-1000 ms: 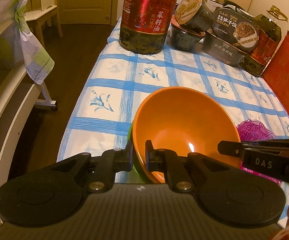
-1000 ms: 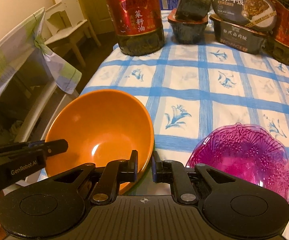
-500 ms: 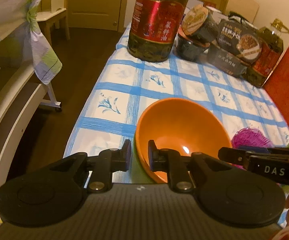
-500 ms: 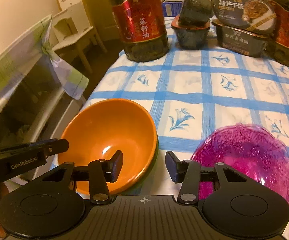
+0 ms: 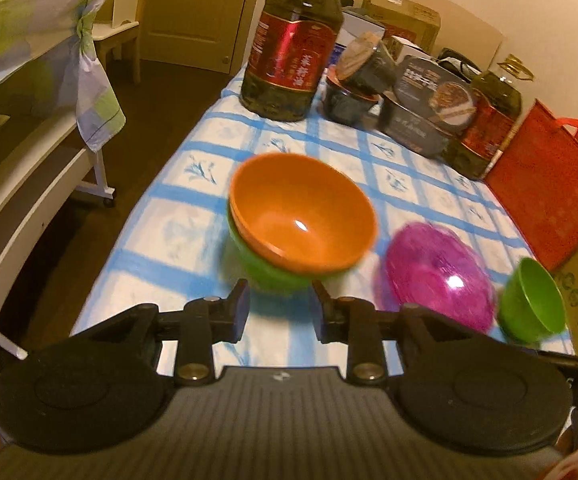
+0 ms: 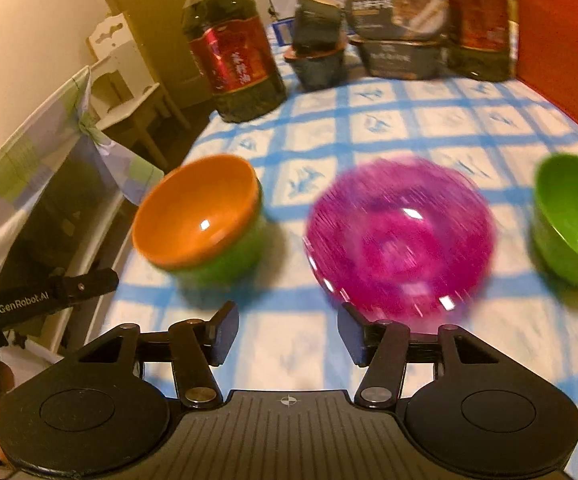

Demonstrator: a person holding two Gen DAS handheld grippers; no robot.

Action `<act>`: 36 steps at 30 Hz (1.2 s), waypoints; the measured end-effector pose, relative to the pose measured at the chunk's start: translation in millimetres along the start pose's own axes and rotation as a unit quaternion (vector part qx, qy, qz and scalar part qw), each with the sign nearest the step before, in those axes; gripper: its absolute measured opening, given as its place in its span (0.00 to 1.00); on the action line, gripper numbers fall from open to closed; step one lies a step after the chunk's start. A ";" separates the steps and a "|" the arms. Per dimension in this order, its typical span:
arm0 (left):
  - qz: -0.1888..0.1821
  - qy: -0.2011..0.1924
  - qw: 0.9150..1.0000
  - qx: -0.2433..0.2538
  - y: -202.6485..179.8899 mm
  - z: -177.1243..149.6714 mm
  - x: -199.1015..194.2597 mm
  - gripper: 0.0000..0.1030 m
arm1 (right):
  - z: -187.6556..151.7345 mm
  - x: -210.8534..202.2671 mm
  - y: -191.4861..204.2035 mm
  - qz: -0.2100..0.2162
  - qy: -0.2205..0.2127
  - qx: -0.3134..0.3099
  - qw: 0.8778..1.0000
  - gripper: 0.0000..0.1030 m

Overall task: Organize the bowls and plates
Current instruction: 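Open the left tool and withdraw from the nested bowls, then move the left tool toward the other green bowl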

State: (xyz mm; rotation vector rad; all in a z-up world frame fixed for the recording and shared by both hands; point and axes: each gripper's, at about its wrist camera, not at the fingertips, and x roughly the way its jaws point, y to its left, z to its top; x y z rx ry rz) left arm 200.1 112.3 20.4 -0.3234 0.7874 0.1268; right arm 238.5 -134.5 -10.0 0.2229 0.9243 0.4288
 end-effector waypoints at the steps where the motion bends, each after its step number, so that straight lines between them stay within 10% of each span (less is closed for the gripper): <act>1: -0.002 0.000 1.000 0.001 -4.1 -8.1 -5.5 0.28 | -6.9 -8.3 -3.9 -0.003 0.000 0.004 1.000 0.55; 36: -0.091 0.064 0.991 0.081 -125.1 -122.5 -60.8 0.53 | -117.6 -138.6 -107.7 -0.114 -0.018 0.076 0.990 0.63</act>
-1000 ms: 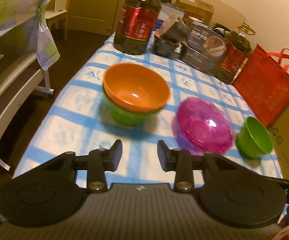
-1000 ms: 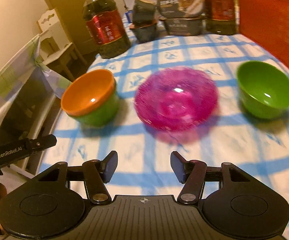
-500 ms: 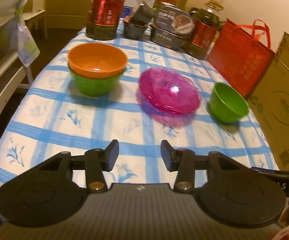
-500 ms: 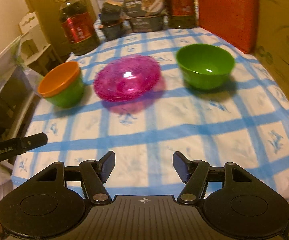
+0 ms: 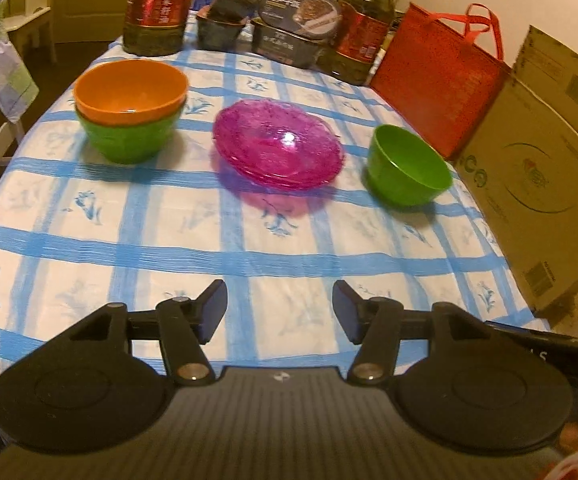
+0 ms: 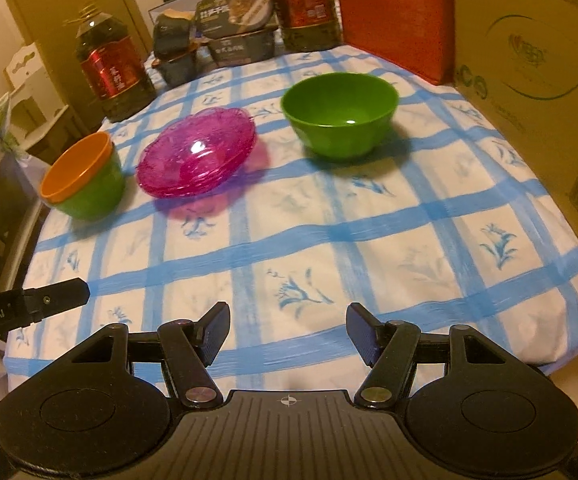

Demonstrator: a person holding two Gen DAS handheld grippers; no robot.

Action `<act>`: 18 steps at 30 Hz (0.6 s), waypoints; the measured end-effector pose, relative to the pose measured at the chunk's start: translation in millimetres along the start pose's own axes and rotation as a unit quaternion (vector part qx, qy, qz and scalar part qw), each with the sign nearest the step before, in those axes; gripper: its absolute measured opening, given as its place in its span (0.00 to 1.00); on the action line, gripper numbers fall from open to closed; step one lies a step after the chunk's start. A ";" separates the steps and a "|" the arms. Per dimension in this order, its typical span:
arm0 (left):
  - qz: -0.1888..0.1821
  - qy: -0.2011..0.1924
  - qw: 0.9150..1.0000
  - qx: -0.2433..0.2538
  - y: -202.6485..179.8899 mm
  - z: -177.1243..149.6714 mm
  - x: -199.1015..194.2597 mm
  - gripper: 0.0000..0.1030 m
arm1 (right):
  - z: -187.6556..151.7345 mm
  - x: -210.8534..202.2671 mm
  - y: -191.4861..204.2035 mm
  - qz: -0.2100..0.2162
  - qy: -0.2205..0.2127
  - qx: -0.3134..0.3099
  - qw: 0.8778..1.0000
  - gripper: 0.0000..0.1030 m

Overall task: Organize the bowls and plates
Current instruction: 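Move the left tool toward the other green bowl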

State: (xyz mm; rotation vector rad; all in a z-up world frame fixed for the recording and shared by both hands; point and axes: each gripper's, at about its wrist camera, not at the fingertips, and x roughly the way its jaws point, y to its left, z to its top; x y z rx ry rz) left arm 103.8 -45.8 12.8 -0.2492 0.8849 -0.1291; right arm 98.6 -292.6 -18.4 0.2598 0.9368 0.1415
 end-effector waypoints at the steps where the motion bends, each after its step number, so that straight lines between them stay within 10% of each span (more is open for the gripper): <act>1: -0.002 0.001 1.000 0.003 -2.1 -0.1 0.8 0.53 | 0.1 -0.7 -1.9 0.000 -0.001 0.002 1.000 0.63; 18: -0.011 0.008 1.000 0.025 -21.4 -0.3 6.4 0.54 | 3.5 -3.1 -16.2 -0.005 -0.005 0.018 1.000 0.63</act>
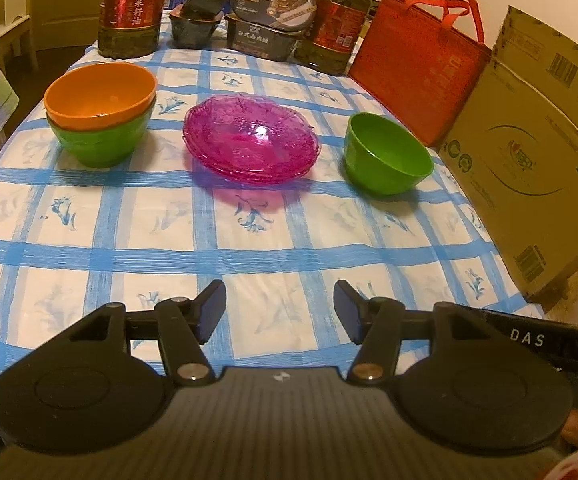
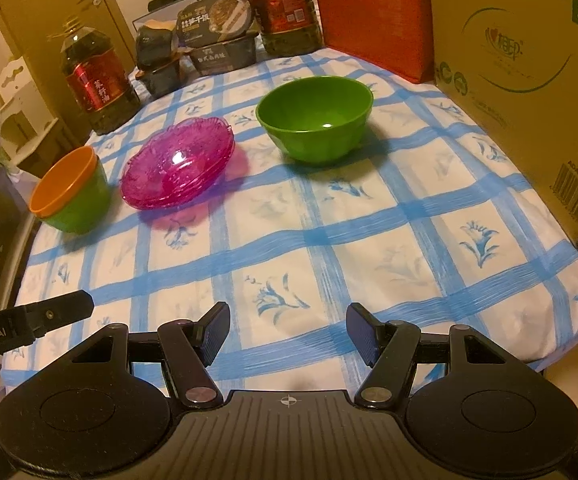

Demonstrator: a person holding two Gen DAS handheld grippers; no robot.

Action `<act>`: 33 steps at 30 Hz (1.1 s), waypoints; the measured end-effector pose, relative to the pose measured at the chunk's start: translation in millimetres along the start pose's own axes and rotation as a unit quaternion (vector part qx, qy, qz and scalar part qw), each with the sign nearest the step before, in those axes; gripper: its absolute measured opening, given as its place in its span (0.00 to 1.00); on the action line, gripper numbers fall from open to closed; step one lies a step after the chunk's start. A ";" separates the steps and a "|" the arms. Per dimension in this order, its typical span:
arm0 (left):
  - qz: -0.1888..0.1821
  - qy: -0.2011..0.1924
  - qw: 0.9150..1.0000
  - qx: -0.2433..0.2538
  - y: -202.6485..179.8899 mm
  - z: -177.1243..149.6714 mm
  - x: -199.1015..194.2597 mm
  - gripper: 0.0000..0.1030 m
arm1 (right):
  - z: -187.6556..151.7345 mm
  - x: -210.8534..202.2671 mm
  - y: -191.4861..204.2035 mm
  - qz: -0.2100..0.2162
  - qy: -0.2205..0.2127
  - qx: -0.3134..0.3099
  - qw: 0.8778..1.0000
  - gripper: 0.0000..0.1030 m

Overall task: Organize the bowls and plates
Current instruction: 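Move the left tool toward the other green bowl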

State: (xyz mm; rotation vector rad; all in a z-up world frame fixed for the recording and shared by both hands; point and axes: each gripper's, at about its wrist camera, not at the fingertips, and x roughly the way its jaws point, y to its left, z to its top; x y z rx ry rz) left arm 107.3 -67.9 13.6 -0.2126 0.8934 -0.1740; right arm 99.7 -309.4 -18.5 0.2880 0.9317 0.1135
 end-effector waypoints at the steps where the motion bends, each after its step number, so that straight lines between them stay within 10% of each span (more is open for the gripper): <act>1: -0.001 0.001 1.000 0.001 -0.9 0.1 0.3 0.54 | 0.3 0.2 -0.7 0.000 0.000 0.001 1.000 0.63; 33: -0.020 -0.002 0.999 0.051 -41.2 32.9 32.2 0.64 | 32.0 3.6 -40.4 -0.021 -0.029 0.034 0.999 0.63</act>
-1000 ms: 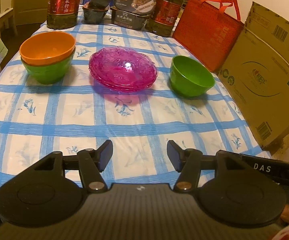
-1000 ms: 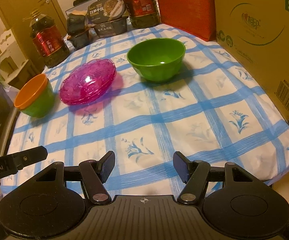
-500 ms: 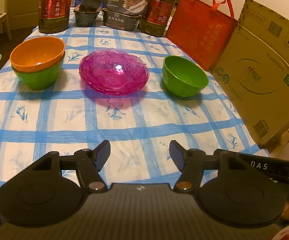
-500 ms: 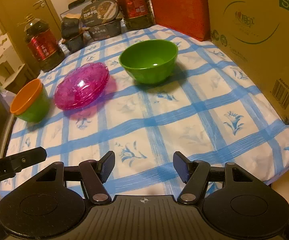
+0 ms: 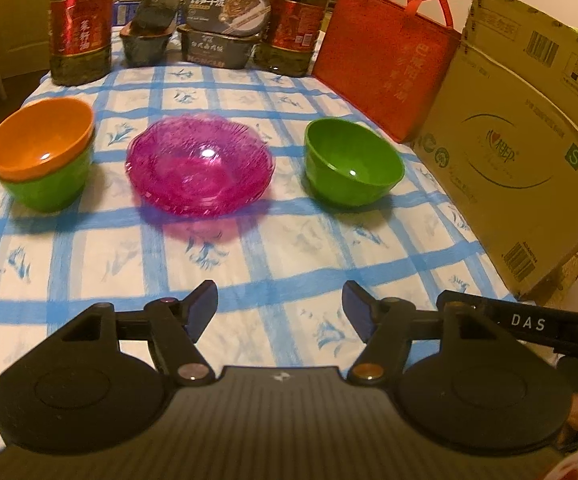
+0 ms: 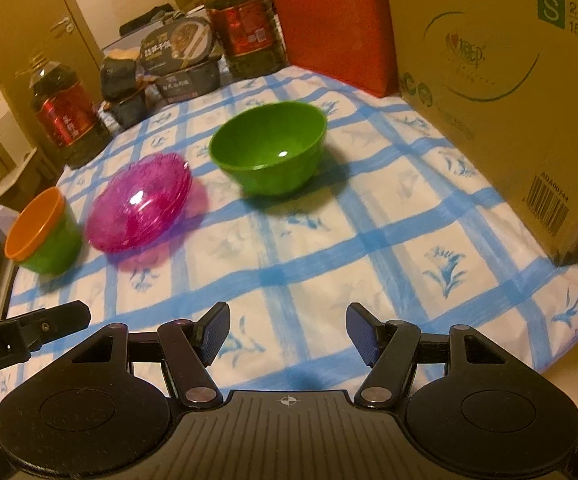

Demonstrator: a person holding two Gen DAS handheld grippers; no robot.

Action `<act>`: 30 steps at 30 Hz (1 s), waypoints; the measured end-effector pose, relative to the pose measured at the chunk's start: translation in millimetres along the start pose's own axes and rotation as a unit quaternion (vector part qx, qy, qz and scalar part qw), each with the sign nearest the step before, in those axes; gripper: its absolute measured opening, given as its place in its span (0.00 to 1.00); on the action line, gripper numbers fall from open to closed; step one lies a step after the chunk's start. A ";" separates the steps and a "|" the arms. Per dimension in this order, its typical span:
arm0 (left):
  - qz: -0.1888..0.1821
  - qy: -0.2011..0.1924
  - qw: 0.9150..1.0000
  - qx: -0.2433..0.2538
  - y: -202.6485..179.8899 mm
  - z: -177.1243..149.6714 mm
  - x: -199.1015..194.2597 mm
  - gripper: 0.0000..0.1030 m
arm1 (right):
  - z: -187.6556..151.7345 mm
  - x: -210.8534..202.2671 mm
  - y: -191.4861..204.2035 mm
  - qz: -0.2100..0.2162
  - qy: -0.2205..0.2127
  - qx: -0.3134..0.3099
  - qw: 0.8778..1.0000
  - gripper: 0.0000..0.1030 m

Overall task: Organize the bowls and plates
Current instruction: 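Move the left tool toward the other green bowl, then grip the green bowl rim with the left tool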

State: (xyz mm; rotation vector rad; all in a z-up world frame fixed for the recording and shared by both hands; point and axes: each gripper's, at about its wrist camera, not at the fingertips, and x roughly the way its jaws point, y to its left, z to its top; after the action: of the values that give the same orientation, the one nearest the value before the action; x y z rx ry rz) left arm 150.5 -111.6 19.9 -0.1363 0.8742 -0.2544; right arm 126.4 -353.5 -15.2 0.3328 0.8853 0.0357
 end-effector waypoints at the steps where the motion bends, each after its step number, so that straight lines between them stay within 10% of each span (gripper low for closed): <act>1: 0.000 -0.001 1.000 0.001 -1.6 3.7 2.9 0.64 | 3.9 0.8 -2.7 -0.001 -0.003 0.002 1.000 0.63; 30: -0.022 0.005 1.000 0.015 -31.8 118.5 178.1 0.39 | 133.8 117.2 -50.4 0.002 -0.029 -0.001 1.000 0.61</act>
State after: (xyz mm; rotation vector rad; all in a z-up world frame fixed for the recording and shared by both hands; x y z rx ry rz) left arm 346.0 -189.5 -29.6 -0.1270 0.8779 -0.3097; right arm 297.8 -417.9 -40.3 0.3329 0.8270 0.0313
